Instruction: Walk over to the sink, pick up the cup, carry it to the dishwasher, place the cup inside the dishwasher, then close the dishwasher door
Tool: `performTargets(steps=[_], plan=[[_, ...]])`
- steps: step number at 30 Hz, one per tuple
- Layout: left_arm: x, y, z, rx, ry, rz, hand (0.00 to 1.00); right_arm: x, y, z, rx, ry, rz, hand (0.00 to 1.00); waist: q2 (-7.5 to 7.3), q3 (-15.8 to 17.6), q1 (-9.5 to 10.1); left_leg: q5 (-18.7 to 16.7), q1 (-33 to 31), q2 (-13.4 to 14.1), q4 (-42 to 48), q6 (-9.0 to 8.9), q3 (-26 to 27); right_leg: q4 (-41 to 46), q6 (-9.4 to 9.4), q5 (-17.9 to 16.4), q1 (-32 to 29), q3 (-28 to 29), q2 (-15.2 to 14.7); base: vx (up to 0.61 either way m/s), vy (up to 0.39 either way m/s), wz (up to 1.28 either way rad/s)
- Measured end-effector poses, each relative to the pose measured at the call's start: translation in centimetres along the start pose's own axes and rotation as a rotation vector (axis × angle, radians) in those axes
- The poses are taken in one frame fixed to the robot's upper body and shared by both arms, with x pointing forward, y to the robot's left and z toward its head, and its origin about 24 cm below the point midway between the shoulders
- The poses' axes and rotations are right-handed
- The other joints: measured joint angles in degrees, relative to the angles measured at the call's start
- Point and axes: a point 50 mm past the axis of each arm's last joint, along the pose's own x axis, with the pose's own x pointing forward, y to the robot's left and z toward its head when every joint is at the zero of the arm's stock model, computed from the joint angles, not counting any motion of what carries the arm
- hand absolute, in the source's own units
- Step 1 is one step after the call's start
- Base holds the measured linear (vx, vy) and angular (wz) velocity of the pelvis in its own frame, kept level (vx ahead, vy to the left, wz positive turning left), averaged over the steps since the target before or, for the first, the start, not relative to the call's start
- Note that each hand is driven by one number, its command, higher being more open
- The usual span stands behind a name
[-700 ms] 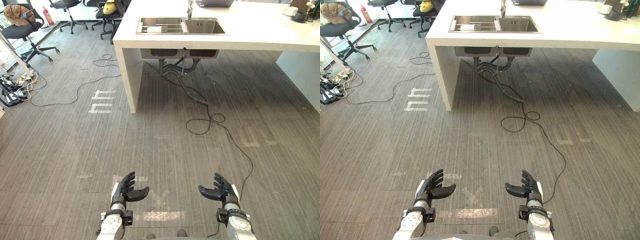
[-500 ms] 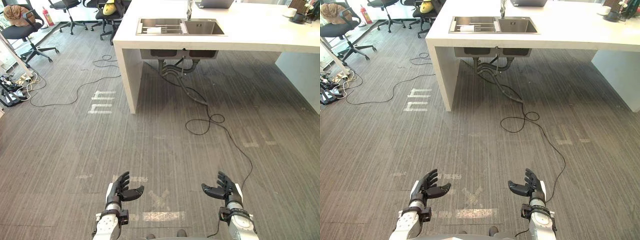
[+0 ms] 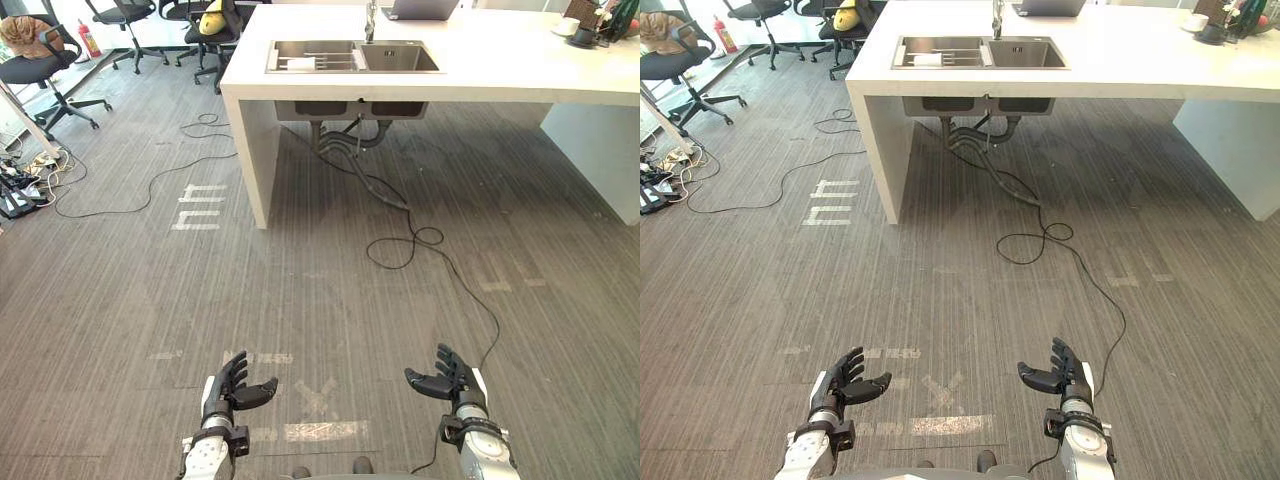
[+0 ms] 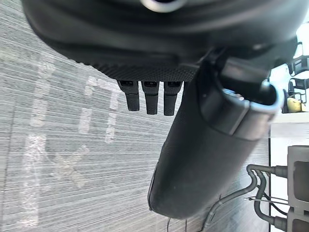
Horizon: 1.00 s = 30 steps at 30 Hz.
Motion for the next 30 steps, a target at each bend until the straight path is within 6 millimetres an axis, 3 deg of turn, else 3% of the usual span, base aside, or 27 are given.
performTargets(steps=[4, 15, 19, 22, 26, 28, 30], plan=[[-0.2, 0.4, -0.5, -0.013, 0.016, 0.017, 0.9, -0.1, -0.1, -0.6, -0.001, 0.026, -0.002, 0.9, -0.7, -0.43, 0.06, 0.11, -0.03, 0.03, -0.29, 0.02, 0.13, -0.47, -0.02, 0.22, -0.01, 0.14, 0.04, 0.0, 0.001, -0.02], [-0.2, 0.5, -0.4, -0.03, 0.015, 0.025, 0.9, -0.1, -0.2, -0.7, 0.028, 0.034, -0.005, 0.9, -0.75, -0.48, 0.12, -0.06, -0.63, 0.06, -0.24, -0.08, 0.37, -0.4, 0.01, 0.16, -0.89, 0.45, 0.1, 0.0, 0.001, 0.0], [-0.2, 0.5, -0.2, -0.039, 0.006, 0.025, 0.9, -0.1, -0.2, -0.7, 0.034, 0.034, -0.008, 0.9, -0.73, -0.47, 0.22, -1.8, -1.99, 0.3, 1.91, -0.47, 1.17, 0.43, 0.22, -0.54, -1.97, 1.11, 0.24, 0.01, 0.017, -0.1], [-0.2, 0.3, 0.4, -0.06, -0.02, 0.024, 0.9, 0.0, -0.5, -0.6, 0.029, 0.03, -0.019, 0.9, -0.67, -0.44, 0.66, -4.74, -4.52, 0.59, 6.19, -0.37, 1.73, 5.91, 0.23, -4.05, -5.16, 1.94, 0.53, 0.04, 0.018, -0.12], [-0.2, 0.1, 1.1, -0.076, -0.055, 0.022, 0.9, 0.1, -1.0, -0.4, 0.034, 0.024, -0.05, 0.9, -0.8, 0.3, 1.18, -9.81, -6.27, 0.12, 13.22, 0.92, 3.26, 19.95, 1.36, -11.83, -10.37, 2.9, 0.17, 0.09, 0.021, -0.13], [-0.1, 0.0, 1.5, -0.077, -0.065, 0.021, 0.9, 0.3, -1.0, -0.1, 0.033, 0.019, -0.047, 0.9, -0.64, 1.56, 1.13, -11.86, -5.49, 0.03, 15.06, 1.14, 3.28, 27.51, 3.29, -13.8, -12.51, 2.15, -0.01, 0.13, 0.023, -0.06], [0.0, -0.1, 1.8, -0.077, -0.077, 0.016, 0.9, 0.3, -0.9, -0.2, 0.033, 0.022, -0.046, 0.9, -0.88, 2.55, 0.93, -13.18, -4.03, -0.11, 15.29, 1.8, 2.43, 37.18, 3.56, -14.07, -15.95, -0.15, -0.61, 0.16, 0.02, 0.2]])
